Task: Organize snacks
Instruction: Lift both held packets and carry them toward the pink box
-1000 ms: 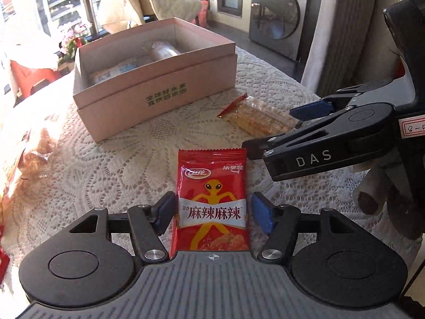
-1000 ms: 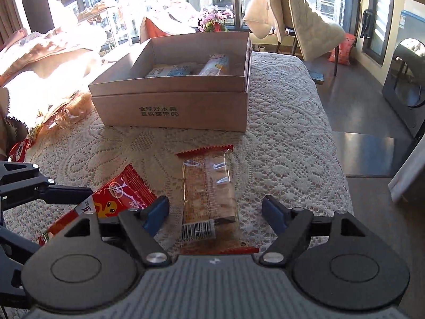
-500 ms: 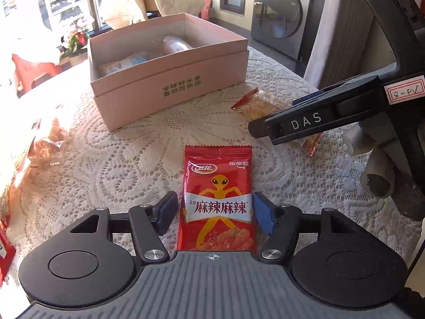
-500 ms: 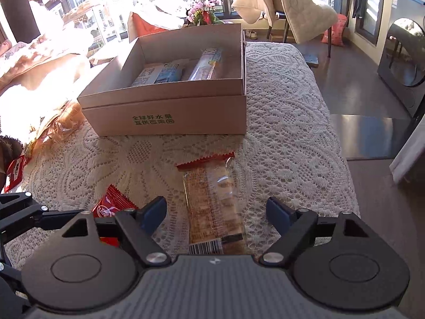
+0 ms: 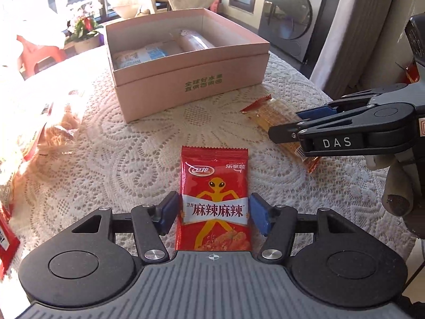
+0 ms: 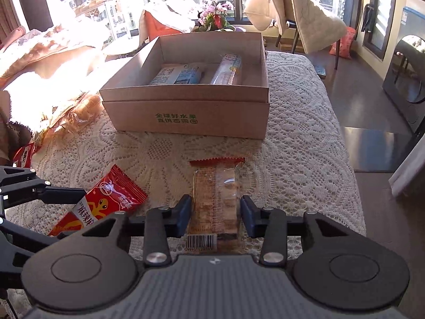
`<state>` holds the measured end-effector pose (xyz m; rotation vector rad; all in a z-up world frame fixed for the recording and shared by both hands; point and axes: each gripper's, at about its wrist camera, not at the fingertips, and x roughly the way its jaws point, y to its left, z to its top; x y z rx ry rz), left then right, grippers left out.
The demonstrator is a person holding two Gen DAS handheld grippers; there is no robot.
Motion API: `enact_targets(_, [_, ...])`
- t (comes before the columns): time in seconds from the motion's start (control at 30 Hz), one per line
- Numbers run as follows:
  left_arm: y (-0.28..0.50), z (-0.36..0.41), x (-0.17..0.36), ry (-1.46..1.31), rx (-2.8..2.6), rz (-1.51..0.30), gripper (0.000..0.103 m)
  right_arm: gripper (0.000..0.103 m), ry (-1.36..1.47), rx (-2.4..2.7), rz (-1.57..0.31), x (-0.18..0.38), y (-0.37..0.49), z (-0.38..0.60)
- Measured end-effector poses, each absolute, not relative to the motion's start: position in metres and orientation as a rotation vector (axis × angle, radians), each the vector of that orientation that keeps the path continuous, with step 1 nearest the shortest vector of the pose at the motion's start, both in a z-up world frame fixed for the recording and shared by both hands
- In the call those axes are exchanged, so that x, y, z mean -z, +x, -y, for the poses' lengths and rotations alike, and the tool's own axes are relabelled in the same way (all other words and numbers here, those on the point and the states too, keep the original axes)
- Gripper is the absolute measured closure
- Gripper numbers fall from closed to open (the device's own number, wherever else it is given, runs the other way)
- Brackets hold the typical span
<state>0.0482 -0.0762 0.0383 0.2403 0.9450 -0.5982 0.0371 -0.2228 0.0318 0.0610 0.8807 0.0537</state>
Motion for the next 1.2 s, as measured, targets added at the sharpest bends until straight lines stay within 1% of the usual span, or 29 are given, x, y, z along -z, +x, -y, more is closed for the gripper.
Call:
enact_targets(0.1, [0.045, 0.082, -0.037, 0.275, 0.594, -0.942, 0.039, 0.063, 0.051, -0.057, -0.879, -0.031, 0.038, 0.222])
enact_targets(0.2, [0.043, 0.086, -0.034, 0.300, 0.593, -0.936, 0.037, 0.063, 0.056, -0.057, -0.885, -0.028, 0.039, 0.225])
enact_targets(0.27, [0.042, 0.088, -0.032, 0.297, 0.602, -0.936, 0.028, 0.063, 0.055, -0.056, -0.880, -0.026, 0.039, 0.227])
enact_targets(0.33, [0.041, 0.091, -0.031, 0.297, 0.603, -0.937, 0.023, 0.063, 0.055, -0.055, -0.873, -0.026, 0.038, 0.228])
enact_targets(0.47, [0.041, 0.093, -0.031, 0.291, 0.594, -0.944, 0.021, 0.063, 0.060, -0.059, -0.872, -0.025, 0.038, 0.230])
enact_targets(0.8, [0.039, 0.087, -0.029, 0.268, 0.611, -0.925, 0.020, 0.062, 0.039, -0.064, -0.868, -0.025, 0.039, 0.231])
enact_targets(0.83, [0.038, 0.086, -0.029, 0.274, 0.615, -0.917, 0.021, 0.062, 0.035, -0.065, -0.868, -0.025, 0.039, 0.231])
enact_targets(0.87, [0.037, 0.084, -0.029, 0.282, 0.610, -0.906, 0.027, 0.062, 0.030, -0.066, -0.869, -0.025, 0.039, 0.231])
enact_targets(0.9, [0.035, 0.082, -0.030, 0.295, 0.587, -0.889, 0.035, 0.062, 0.024, -0.067, -0.869, -0.025, 0.038, 0.231])
enact_targets(0.93, [0.033, 0.079, -0.033, 0.292, 0.585, -0.879, 0.049, 0.062, 0.019, -0.067, -0.869, -0.026, 0.038, 0.231])
enact_targets(0.97, [0.033, 0.076, -0.035, 0.277, 0.595, -0.884, 0.051, 0.062, 0.017, -0.068, -0.869, -0.026, 0.038, 0.231])
enact_targets(1.2, [0.027, 0.067, -0.055, 0.273, 0.599, -0.846, 0.052, 0.062, -0.016, -0.067, -0.863, -0.028, 0.036, 0.229])
